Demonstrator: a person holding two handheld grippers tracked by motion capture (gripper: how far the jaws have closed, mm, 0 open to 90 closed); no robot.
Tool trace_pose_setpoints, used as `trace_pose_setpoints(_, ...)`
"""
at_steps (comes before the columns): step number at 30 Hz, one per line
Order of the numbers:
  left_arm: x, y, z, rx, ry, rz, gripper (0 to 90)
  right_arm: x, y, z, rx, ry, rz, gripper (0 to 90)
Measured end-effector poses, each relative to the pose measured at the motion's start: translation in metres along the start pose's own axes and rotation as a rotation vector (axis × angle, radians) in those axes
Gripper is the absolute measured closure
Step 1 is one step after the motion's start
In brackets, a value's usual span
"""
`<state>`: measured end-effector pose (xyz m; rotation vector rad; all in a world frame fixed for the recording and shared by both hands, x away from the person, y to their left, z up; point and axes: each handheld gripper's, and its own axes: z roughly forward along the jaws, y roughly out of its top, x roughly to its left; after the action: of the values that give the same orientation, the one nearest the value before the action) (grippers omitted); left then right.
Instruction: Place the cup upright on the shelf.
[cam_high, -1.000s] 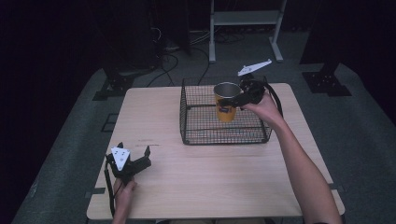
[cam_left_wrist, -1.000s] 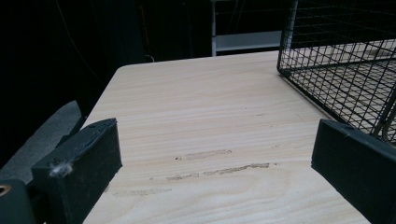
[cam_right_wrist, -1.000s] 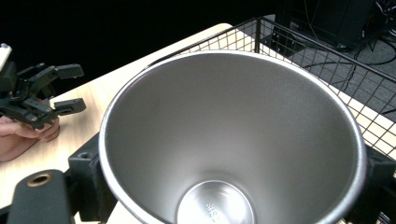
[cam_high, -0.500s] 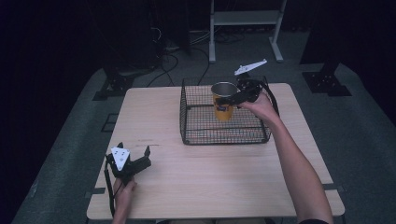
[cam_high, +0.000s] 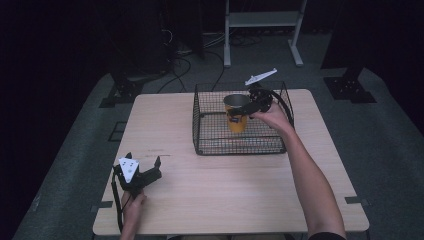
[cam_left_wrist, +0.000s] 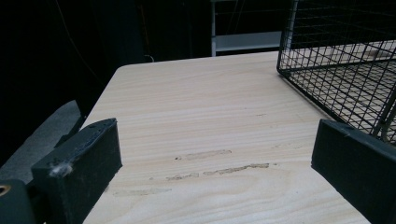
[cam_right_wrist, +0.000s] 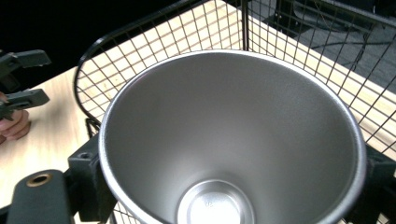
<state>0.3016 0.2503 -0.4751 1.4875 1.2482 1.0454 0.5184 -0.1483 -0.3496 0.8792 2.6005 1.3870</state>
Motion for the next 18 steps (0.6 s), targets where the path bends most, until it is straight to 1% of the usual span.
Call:
trace_pose_setpoints(7,0.000,0.000,0.000,0.001,0.000,-0.002,0.8,-0.007,-0.003,0.009,0.019,-0.002,0.017,12.3)
trace_pose_setpoints(15,0.000,0.000,0.000,0.001,0.000,-0.002,0.8,-0.015,-0.008,0.017,0.061,-0.029,0.027,12.2)
trace_pose_setpoints(18,0.001,0.000,0.000,0.002,0.000,-0.003,0.8,-0.017,-0.009,0.019,0.068,-0.039,0.029,12.2)
